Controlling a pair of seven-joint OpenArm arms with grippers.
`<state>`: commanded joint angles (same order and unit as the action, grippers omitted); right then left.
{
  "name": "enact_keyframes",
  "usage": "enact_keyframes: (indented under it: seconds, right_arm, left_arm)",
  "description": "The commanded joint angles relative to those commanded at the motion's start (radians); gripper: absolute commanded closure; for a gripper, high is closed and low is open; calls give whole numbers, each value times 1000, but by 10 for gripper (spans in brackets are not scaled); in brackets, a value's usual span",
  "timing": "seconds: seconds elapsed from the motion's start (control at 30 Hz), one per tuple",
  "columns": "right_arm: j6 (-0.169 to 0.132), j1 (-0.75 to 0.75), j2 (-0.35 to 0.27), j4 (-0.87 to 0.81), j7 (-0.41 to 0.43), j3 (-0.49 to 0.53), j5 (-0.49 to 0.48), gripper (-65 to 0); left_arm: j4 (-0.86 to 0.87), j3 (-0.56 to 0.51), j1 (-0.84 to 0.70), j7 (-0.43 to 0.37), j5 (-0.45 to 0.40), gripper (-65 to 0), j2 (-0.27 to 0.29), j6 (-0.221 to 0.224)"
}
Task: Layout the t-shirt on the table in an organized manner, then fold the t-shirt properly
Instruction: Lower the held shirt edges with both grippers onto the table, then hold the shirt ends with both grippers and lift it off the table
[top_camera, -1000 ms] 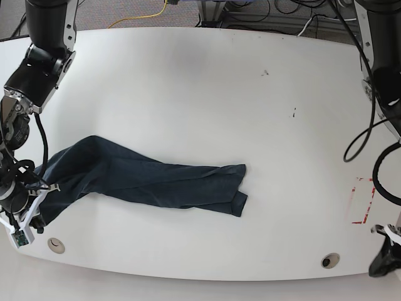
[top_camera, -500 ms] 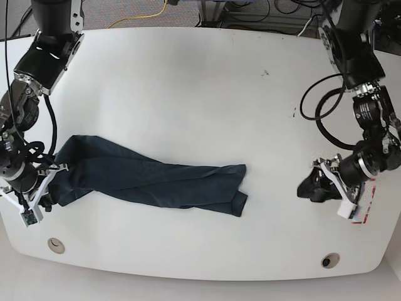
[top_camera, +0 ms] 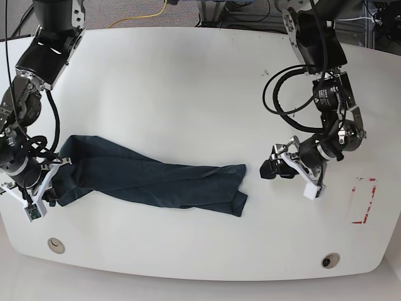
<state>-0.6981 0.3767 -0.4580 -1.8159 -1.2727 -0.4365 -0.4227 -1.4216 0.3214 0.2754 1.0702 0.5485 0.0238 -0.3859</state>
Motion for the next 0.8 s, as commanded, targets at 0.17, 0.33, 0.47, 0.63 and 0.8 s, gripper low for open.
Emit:
enact_keyframes:
  seconds: [0.17, 0.33, 0.47, 0.63, 0.8]
  right_arm:
    - [0, 0, 0, 0, 0, 0, 0, -6]
    - [0, 0, 0, 0, 0, 0, 0, -6]
    - [0, 0, 0, 0, 0, 0, 0, -6]
    - [0, 0, 0, 0, 0, 0, 0, -6]
    - [0, 0, 0, 0, 0, 0, 0, -6]
  left_arm:
    - [126, 0, 48, -49, -64, -362, 35, 0]
    - [253, -2, 81, -140, -100, -362, 63, 0]
    - [367, -2, 127, -169, -109, -362, 78, 0]
    - [483, -2, 170, -233, -106, -362, 97, 0]
    - [582, -3, 207, -295, -106, -362, 101, 0]
